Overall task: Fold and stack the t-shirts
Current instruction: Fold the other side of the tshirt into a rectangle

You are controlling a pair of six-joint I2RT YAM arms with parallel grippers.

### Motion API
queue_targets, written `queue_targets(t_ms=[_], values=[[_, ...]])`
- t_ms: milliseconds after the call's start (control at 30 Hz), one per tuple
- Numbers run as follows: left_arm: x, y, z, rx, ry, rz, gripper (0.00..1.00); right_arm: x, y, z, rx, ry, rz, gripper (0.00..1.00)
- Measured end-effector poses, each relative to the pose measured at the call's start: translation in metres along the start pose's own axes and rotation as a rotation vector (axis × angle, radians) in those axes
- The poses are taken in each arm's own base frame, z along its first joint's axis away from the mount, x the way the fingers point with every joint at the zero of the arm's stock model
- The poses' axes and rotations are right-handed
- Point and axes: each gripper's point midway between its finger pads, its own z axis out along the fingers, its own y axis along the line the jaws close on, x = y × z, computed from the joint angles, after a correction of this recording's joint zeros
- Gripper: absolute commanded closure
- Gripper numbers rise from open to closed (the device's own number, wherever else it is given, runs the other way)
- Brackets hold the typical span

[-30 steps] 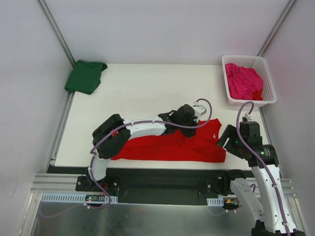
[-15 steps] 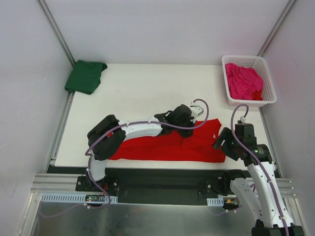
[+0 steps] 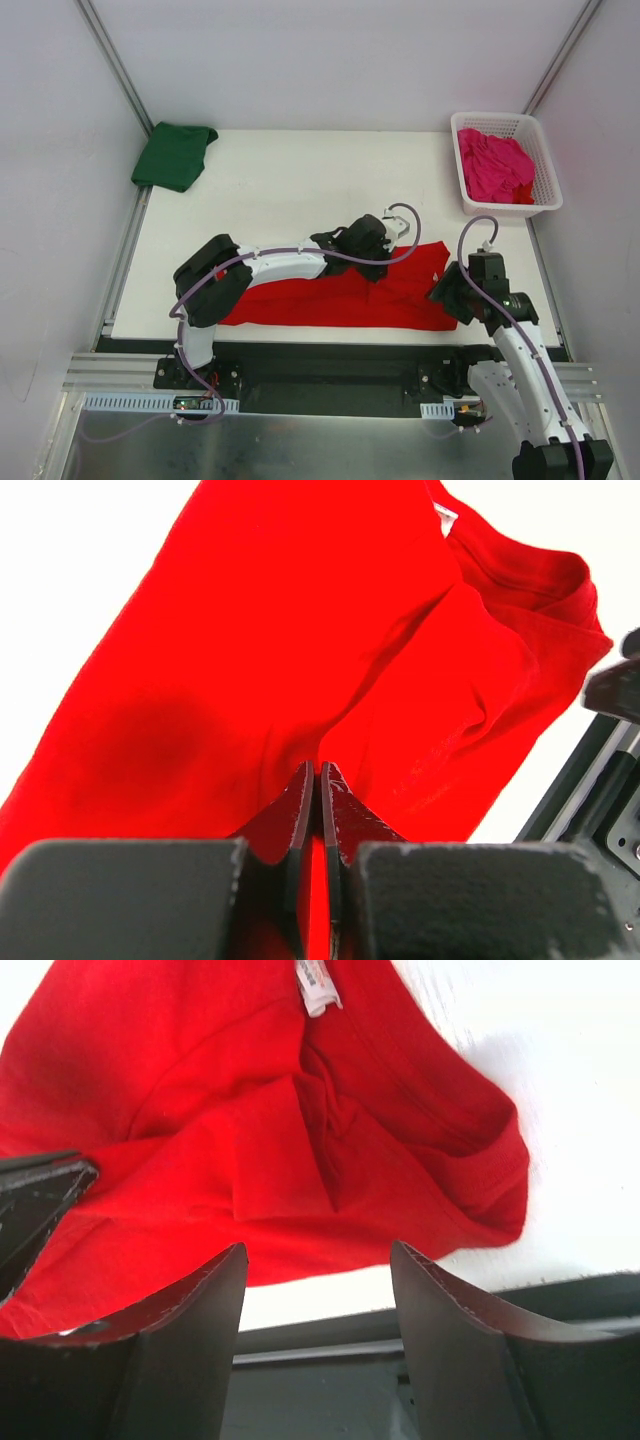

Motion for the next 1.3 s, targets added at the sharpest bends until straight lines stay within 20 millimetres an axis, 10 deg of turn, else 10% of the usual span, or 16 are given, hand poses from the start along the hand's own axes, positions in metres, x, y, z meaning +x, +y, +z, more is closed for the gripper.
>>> queue_targets(t_ms=[700, 1300], values=[[-0.010, -0.023, -0.051, 0.060, -0.065, -0.024, 1.00, -0.014, 0.005, 0.021, 0.007, -0.028, 0.012, 0.37], [0.047, -0.074, -0.033, 0.160, 0.084, -0.008, 1.00, -0.013, 0.004, 0.025, 0.022, -0.012, 0.005, 0.37]])
